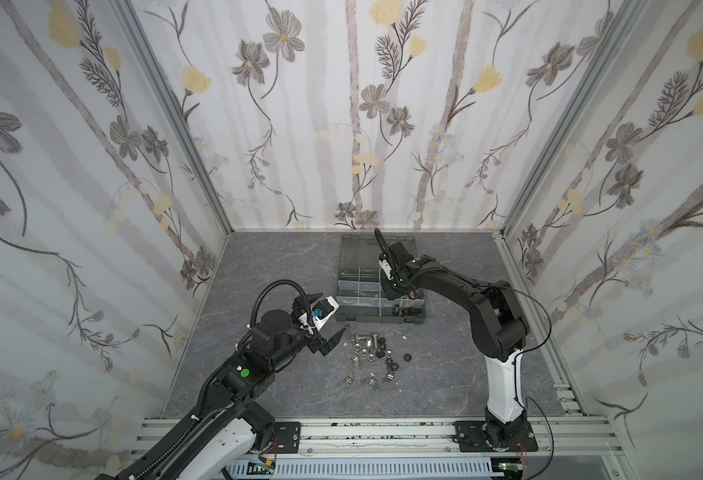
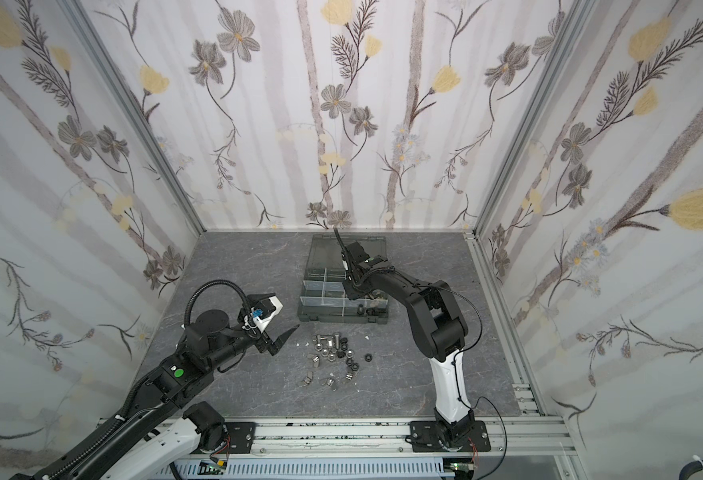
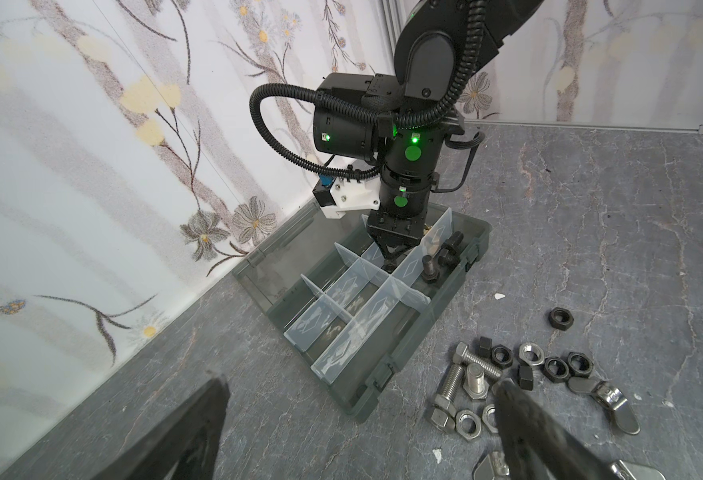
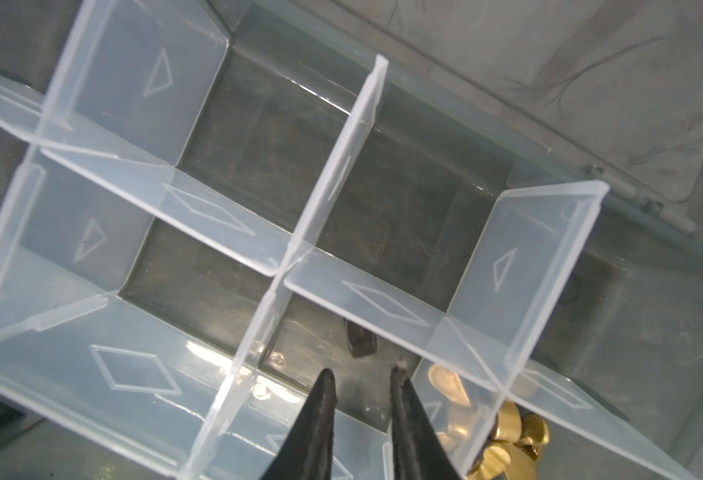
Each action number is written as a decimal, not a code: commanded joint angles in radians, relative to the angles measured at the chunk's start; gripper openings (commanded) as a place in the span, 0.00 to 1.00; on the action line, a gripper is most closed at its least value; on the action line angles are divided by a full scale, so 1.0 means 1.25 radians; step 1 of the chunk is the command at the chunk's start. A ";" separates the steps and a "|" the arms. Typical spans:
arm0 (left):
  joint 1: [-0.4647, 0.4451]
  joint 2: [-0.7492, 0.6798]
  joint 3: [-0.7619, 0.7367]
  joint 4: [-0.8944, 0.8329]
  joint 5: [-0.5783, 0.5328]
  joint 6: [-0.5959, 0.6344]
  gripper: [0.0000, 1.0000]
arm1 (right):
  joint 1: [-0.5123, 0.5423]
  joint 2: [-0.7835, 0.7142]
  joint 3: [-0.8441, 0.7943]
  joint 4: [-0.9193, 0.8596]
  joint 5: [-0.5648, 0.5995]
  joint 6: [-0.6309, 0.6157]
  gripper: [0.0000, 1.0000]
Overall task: Sort the screws and nuts into containers
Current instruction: 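Carry the black hex nut over the organizer with the right gripper, then return the right gripper to the pile and grasp another black hex nut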
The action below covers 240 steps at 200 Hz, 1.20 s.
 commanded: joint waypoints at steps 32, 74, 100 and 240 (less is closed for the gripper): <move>-0.001 0.002 0.007 0.013 0.003 0.013 1.00 | -0.001 -0.077 -0.007 -0.052 0.014 -0.010 0.28; 0.000 0.007 0.017 0.011 0.004 0.014 1.00 | 0.006 -0.252 -0.170 -0.099 0.007 0.095 0.32; -0.002 0.016 0.026 0.005 0.001 0.015 1.00 | 0.035 -0.352 -0.313 -0.116 -0.019 0.169 0.34; -0.007 0.017 0.032 0.012 0.030 0.002 1.00 | 0.176 -0.441 -0.555 -0.040 -0.095 0.372 0.48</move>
